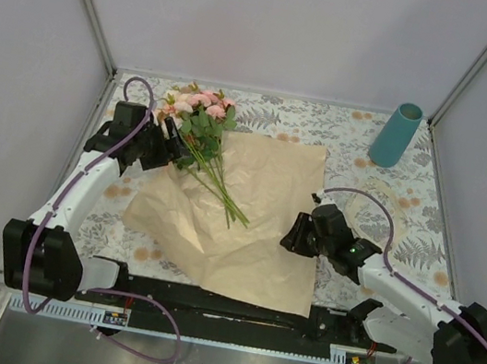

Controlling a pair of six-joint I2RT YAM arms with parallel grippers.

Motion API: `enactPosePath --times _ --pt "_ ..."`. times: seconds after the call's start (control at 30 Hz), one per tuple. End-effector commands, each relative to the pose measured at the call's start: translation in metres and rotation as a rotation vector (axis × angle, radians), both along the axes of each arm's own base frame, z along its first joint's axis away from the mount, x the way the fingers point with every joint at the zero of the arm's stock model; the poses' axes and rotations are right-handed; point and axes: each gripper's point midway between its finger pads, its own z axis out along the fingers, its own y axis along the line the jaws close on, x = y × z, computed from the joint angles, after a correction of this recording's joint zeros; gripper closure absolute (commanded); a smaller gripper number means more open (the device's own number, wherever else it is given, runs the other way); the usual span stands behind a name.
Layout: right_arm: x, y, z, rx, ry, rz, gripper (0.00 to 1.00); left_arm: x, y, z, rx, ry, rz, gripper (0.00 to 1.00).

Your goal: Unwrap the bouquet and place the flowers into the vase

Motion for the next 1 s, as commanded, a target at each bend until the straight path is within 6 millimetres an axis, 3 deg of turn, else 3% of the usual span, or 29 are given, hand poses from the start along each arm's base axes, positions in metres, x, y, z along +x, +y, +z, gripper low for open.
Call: enactPosePath --times 0.0,0.23,0.33,0.57,0.97 --pt "0.023 0.003 0.052 0.05 -0.211 0.001 0.63 0.012 -0.015 0.028 -0.032 -0.087 -0.043 0.23" --pt "0.026 0.002 0.107 0.123 -0.358 0.011 0.64 0.025 -0.043 0.052 0.027 -0.131 -0.05 0.29" --pt "0.025 0.005 0.121 0.156 -0.378 0.024 0.65 0.037 -0.053 0.049 0.07 -0.132 -0.041 0.3" --pt "0.026 0.002 0.134 0.152 -0.422 0.023 0.65 0.063 -0.033 -0.004 0.128 -0.019 0.187 0.37" --pt "0.022 -0.003 0.131 0.149 -0.428 0.021 0.65 0.085 -0.041 -0.066 0.113 0.096 0.26 0.49"
